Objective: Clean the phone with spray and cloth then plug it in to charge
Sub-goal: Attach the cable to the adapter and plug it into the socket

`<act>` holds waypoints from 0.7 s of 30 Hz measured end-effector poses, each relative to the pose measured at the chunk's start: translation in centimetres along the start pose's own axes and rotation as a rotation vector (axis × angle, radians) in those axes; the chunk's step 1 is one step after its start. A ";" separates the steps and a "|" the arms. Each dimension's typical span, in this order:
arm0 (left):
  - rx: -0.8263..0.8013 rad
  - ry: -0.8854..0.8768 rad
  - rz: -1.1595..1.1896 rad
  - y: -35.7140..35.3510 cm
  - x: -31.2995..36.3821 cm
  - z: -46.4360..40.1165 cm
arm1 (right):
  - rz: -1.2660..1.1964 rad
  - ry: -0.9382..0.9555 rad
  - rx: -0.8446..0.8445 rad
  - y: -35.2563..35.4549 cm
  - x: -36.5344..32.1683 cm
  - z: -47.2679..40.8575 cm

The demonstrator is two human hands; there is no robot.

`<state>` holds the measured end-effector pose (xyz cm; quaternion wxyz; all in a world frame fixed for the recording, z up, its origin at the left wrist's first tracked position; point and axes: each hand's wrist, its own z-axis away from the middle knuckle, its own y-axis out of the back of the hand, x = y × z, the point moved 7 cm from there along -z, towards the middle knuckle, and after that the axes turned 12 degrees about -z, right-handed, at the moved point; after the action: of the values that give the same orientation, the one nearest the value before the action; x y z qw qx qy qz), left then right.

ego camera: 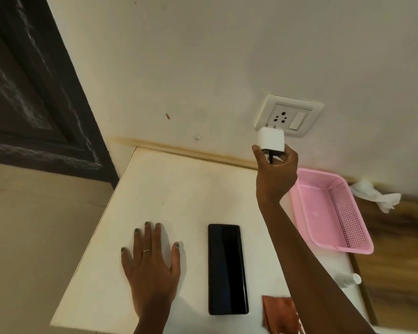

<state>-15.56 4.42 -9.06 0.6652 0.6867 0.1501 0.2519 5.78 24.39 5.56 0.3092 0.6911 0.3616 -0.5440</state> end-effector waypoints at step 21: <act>0.048 -0.006 0.014 0.3 0.1 -0.1 | 0.073 0.045 0.053 0.2 0.2 -2.2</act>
<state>-15.62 4.52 -8.76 0.6470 0.7043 0.1494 0.2510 7.10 26.12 5.87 0.3023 0.7239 0.3283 -0.5262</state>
